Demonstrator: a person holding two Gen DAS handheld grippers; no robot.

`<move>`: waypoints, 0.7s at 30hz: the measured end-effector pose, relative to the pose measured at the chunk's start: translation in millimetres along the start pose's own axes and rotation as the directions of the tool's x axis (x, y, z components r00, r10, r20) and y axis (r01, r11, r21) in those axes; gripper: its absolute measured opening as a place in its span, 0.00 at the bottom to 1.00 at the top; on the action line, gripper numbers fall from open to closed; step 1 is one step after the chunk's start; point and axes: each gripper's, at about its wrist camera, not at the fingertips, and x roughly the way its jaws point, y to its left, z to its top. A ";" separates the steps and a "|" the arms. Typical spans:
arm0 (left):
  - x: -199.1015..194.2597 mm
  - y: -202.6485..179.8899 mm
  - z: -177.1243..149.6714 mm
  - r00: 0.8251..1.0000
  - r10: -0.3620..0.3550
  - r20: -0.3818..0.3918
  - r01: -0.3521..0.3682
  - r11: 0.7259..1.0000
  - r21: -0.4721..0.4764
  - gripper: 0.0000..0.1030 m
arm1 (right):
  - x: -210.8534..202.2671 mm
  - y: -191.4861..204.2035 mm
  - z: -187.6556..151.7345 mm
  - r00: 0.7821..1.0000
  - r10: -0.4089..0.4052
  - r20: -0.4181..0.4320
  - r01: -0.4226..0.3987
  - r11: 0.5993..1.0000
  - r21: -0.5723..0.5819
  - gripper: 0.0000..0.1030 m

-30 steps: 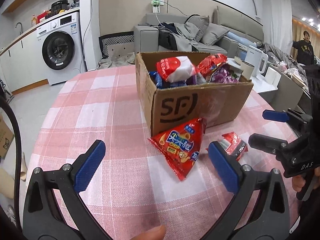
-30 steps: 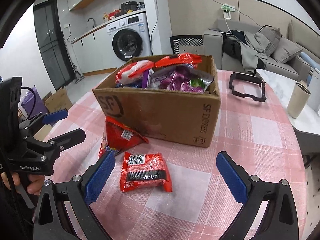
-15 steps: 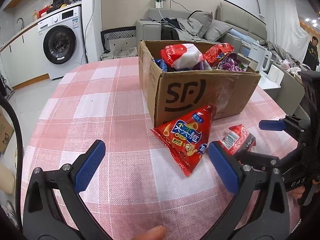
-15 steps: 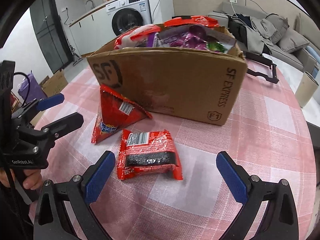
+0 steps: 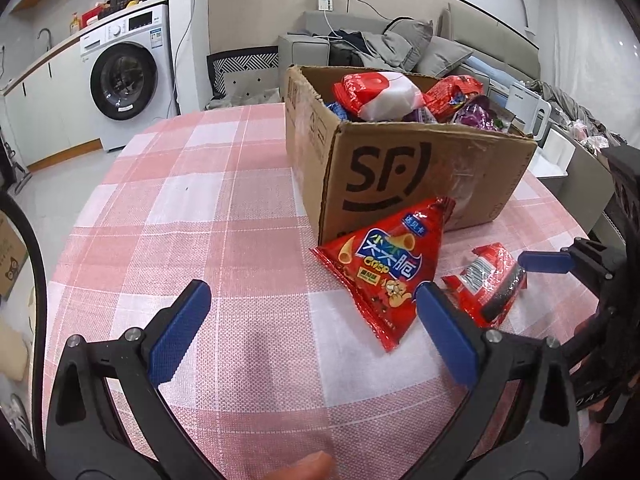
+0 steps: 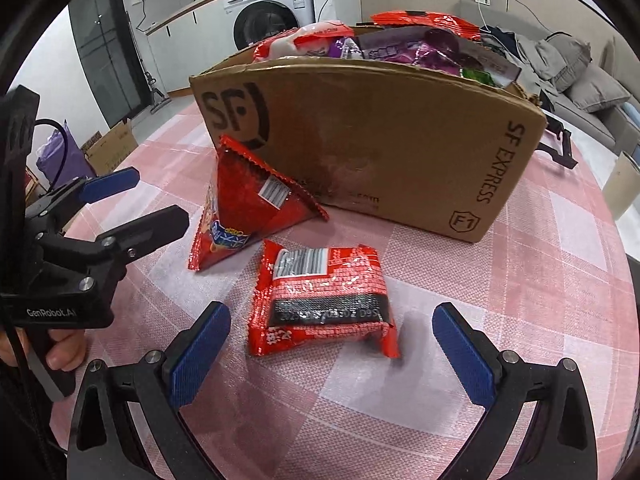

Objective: Organize snacks
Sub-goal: 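Move both open grippers back toward the two red bags on the table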

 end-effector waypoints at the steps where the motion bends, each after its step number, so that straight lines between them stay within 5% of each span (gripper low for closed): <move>1: 0.7 0.8 0.1 1.000 0.000 -0.001 0.000 1.000 -0.001 0.99 | 1.5 1.1 0.0 1.000 0.001 -0.005 -0.001 1.000 -0.002 1.00; 21: 11.0 5.9 -4.0 1.000 -0.004 -0.020 0.004 1.000 -0.007 0.99 | 14.6 8.2 -0.3 0.998 -0.058 -0.017 0.058 0.998 -0.008 0.99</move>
